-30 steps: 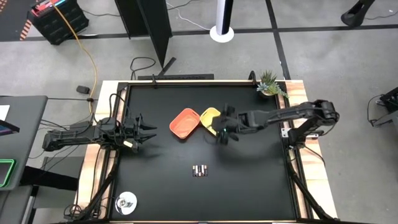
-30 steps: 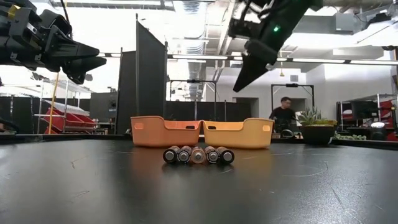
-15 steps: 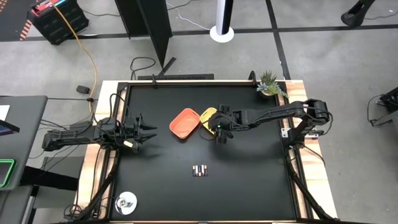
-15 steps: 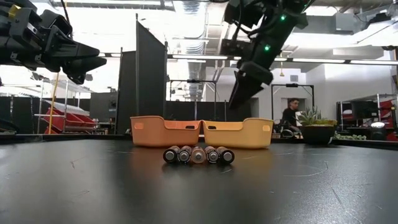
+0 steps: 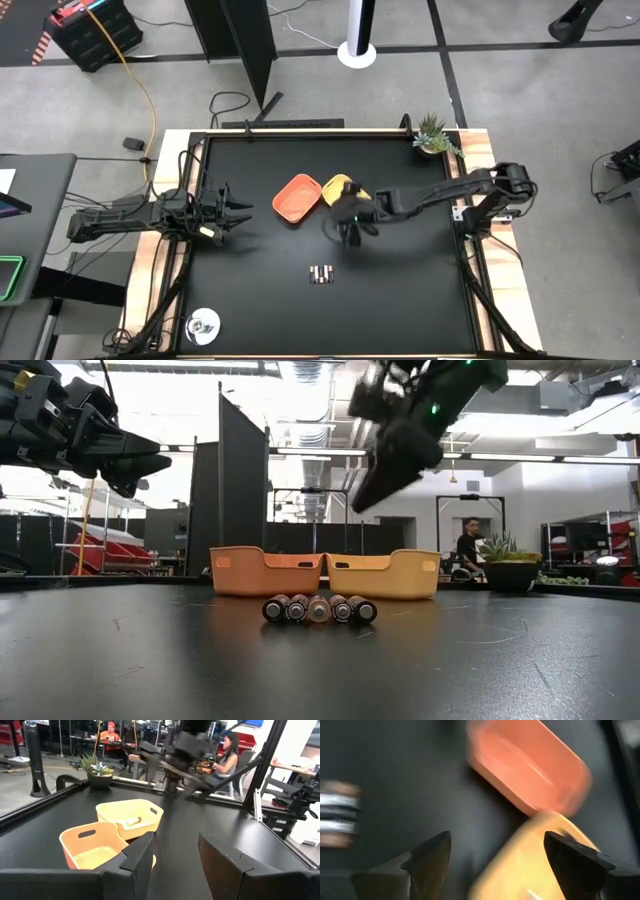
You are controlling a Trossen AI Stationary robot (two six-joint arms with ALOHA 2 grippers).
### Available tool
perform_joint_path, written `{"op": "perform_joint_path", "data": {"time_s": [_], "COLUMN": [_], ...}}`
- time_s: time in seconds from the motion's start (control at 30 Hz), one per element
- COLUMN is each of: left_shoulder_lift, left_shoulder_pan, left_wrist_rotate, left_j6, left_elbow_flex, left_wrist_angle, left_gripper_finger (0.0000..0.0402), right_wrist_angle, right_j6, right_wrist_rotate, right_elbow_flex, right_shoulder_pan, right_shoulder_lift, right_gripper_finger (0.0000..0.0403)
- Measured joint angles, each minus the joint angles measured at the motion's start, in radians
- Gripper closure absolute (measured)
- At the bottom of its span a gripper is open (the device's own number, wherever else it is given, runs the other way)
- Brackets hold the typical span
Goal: Sort batteries
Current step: Put the black battery into the orange bin
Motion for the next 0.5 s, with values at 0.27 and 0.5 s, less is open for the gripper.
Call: {"op": "perform_joint_path", "data": {"time_s": [0.27, 0.5], "left_shoulder_lift": [0.0, 0.0], "left_shoulder_pan": [0.0, 0.0], "left_wrist_rotate": [0.0, 0.0], "left_j6": [0.001, -0.013], "left_elbow_flex": [0.0, 0.0], "left_wrist_angle": [0.0, -0.001], "left_gripper_finger": [0.025, 0.025], "right_wrist_angle": [0.177, 0.198], "right_j6": [0.052, 0.242], "right_wrist_rotate": [-0.078, -0.078], "right_elbow_flex": [0.0, 0.0], "right_shoulder_pan": [0.192, 0.256], "right_shoulder_lift": [0.076, 0.171], "right_gripper_finger": [0.0059, 0.0036]}}
